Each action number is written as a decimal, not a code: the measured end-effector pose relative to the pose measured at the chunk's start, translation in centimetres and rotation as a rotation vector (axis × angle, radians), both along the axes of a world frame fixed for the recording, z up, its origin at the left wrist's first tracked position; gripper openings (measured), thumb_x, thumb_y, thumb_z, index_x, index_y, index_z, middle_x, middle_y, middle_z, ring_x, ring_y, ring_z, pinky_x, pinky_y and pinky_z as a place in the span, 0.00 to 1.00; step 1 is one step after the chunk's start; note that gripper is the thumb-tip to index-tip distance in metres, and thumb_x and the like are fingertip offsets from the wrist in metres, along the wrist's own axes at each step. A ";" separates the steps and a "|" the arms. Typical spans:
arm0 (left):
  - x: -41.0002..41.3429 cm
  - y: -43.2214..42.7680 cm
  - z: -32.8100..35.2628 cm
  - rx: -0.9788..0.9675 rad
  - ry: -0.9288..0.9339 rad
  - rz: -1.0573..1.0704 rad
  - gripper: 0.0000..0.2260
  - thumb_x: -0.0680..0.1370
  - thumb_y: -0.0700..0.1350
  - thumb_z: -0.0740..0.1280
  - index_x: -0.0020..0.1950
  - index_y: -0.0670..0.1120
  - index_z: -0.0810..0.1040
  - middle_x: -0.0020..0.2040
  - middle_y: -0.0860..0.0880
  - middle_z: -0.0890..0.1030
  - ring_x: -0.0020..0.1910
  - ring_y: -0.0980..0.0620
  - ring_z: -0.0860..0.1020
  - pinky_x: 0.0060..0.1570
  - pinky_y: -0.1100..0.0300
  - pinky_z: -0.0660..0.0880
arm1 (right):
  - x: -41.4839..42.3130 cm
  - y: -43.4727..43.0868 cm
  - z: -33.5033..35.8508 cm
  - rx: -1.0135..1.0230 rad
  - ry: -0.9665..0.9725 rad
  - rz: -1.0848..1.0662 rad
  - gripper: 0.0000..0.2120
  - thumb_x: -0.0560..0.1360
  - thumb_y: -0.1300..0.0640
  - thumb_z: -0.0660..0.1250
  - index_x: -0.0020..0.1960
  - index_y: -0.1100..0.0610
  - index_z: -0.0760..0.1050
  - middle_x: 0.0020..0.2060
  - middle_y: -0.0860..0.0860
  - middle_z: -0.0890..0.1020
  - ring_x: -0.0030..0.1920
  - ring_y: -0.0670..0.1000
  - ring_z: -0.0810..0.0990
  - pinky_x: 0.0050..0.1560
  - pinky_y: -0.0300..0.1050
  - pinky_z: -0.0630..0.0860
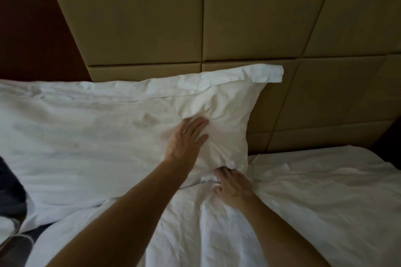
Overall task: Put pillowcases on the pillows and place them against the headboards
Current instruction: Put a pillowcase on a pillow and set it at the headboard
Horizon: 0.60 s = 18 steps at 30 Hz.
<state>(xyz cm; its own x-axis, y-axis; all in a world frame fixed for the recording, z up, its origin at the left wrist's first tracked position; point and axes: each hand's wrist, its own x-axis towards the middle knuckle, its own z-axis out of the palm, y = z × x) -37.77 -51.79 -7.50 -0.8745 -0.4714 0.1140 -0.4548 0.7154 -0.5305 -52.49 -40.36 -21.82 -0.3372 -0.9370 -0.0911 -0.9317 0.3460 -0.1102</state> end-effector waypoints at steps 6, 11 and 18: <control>3.5 -0.7 1.1 -0.022 -0.037 0.035 0.36 0.78 0.56 0.62 0.80 0.58 0.46 0.79 0.43 0.34 0.78 0.42 0.36 0.75 0.41 0.40 | 0.9 -3.1 1.1 0.126 -0.155 -0.130 0.35 0.75 0.40 0.62 0.77 0.53 0.59 0.75 0.55 0.65 0.73 0.60 0.63 0.72 0.55 0.63; 4.2 -0.9 1.2 -0.029 -0.041 -0.022 0.40 0.76 0.59 0.65 0.80 0.57 0.45 0.79 0.42 0.34 0.78 0.42 0.36 0.76 0.41 0.41 | -0.1 -0.1 3.2 0.148 -0.128 0.009 0.21 0.76 0.45 0.60 0.68 0.46 0.71 0.65 0.50 0.76 0.64 0.54 0.75 0.59 0.51 0.75; 7.2 -0.2 2.8 -0.029 -0.054 0.010 0.37 0.76 0.58 0.64 0.80 0.57 0.48 0.80 0.41 0.37 0.79 0.44 0.38 0.76 0.41 0.43 | 1.0 1.0 8.5 -0.224 0.016 0.070 0.12 0.78 0.54 0.57 0.43 0.53 0.77 0.38 0.51 0.81 0.40 0.54 0.80 0.35 0.44 0.71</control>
